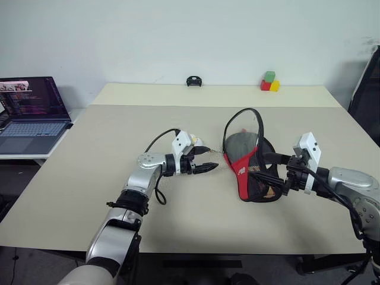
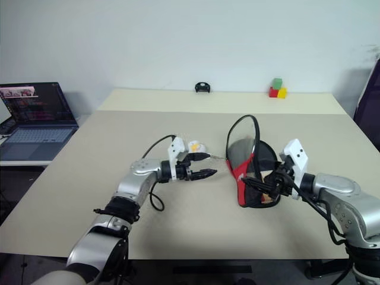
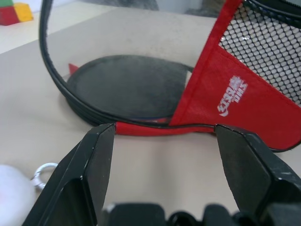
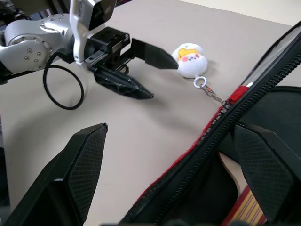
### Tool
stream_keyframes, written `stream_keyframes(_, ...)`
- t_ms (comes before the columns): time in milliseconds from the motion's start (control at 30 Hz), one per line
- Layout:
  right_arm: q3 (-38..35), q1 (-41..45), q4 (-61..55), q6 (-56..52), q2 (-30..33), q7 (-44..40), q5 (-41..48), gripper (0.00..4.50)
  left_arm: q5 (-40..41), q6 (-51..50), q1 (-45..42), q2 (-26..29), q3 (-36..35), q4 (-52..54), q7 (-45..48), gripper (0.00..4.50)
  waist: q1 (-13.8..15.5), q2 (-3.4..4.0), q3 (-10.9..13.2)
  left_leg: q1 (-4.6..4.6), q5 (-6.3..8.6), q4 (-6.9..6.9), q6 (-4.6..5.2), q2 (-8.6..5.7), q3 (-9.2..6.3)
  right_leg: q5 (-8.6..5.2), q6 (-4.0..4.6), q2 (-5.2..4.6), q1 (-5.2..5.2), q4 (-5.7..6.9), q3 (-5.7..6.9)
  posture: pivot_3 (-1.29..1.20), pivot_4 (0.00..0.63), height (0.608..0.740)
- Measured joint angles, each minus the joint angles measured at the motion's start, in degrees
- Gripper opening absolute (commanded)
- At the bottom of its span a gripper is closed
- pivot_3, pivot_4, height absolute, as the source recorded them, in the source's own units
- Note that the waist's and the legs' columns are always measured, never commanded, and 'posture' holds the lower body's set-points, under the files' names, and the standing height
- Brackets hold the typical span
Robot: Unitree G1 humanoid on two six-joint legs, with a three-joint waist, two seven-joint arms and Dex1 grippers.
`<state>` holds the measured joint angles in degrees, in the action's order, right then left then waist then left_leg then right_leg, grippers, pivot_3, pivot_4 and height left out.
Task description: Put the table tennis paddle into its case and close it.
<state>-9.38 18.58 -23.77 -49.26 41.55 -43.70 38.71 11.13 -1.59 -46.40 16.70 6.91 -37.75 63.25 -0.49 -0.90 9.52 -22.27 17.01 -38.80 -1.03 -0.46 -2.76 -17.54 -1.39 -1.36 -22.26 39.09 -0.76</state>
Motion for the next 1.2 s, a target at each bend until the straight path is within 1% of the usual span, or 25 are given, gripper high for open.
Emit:
stream_keyframes(233,0.3,0.04,0.06,0.14,0.27,-0.06,-0.12,4.48,-1.77,2.69,-2.86,-4.03,0.82,-4.08,-0.06,3.66,0.28,-0.01,0.01,-0.04,0.0,-0.03,0.0,-0.02,0.0,0.0,0.0,0.0,0.0,0.0,0.02,0.0,0.15,0.74)
stream_keyframes(367,-0.36,0.44,0.58,0.07,3.1,-0.57,-0.34,4.48,-3.27,5.0,-6.56,-7.74,1.59,-8.78,-0.68,3.66,0.42,-0.03,0.02,-0.08,0.0,-0.07,0.0,-0.05,-0.02,0.0,0.0,0.0,-0.01,-0.01,0.06,0.0,0.15,0.74)
stream_keyframes(500,-5.87,0.81,2.31,-1.07,9.44,-1.72,0.39,4.48,-5.43,8.38,-12.51,-12.55,1.72,-17.47,-2.86,3.66,0.65,-0.06,0.03,-0.14,0.01,-0.08,0.02,-0.11,-0.03,0.0,-0.01,0.0,-0.01,-0.07,0.1,0.0,0.15,0.74)
stream_keyframes(700,-10.81,-1.51,1.04,-3.74,10.9,-1.65,3.22,4.48,-8.28,11.58,-18.38,-16.96,1.56,-28.91,-7.08,3.66,0.41,-0.08,0.05,-0.14,0.04,-0.05,0.08,-0.06,0.01,0.0,-0.01,0.01,-0.03,-0.04,0.06,0.0,0.15,0.74)
stream_keyframes(900,-12.53,-4.45,-2.05,-5.27,10.54,1.5,4.33,4.48,-11.35,12.32,-20.24,-18.12,1.57,-34.15,-11.39,3.66,0.42,-0.08,0.05,-0.11,0.04,-0.05,0.08,-0.07,0.03,0.0,-0.01,0.02,-0.03,0.0,0.02,0.0,0.15,0.74)
stream_keyframes(1033,-12.39,-4.71,-2.32,-5.3,9.27,4.73,3.98,4.48,-12.28,12.88,-20.23,-18.31,1.33,-34.9,-11.78,3.66,0.42,-0.08,0.05,-0.11,0.04,-0.06,0.07,-0.08,0.04,0.0,-0.01,0.01,-0.03,0.0,0.01,0.0,0.15,0.74)
stream_keyframes(1133,-10.95,-4.51,-1.67,-5.28,6.98,7.54,2.87,4.48,-12.19,13.94,-20.15,-17.22,0.33,-34.6,-10.34,3.66,0.33,-0.08,0.05,-0.08,0.04,-0.05,0.07,-0.06,0.04,0.0,-0.01,0.01,-0.03,0.02,-0.01,0.0,0.15,0.74)
stream_keyframes(1200,-9.19,-4.2,-0.26,-5.29,6.05,8.8,2.25,4.48,-12.01,14.74,-19.55,-15.21,-0.35,-33.48,-8.7,3.66,0.19,-0.07,0.04,-0.06,0.04,-0.05,0.07,-0.05,0.06,0.0,-0.01,0.02,-0.04,0.04,-0.02,0.0,0.15,0.74)
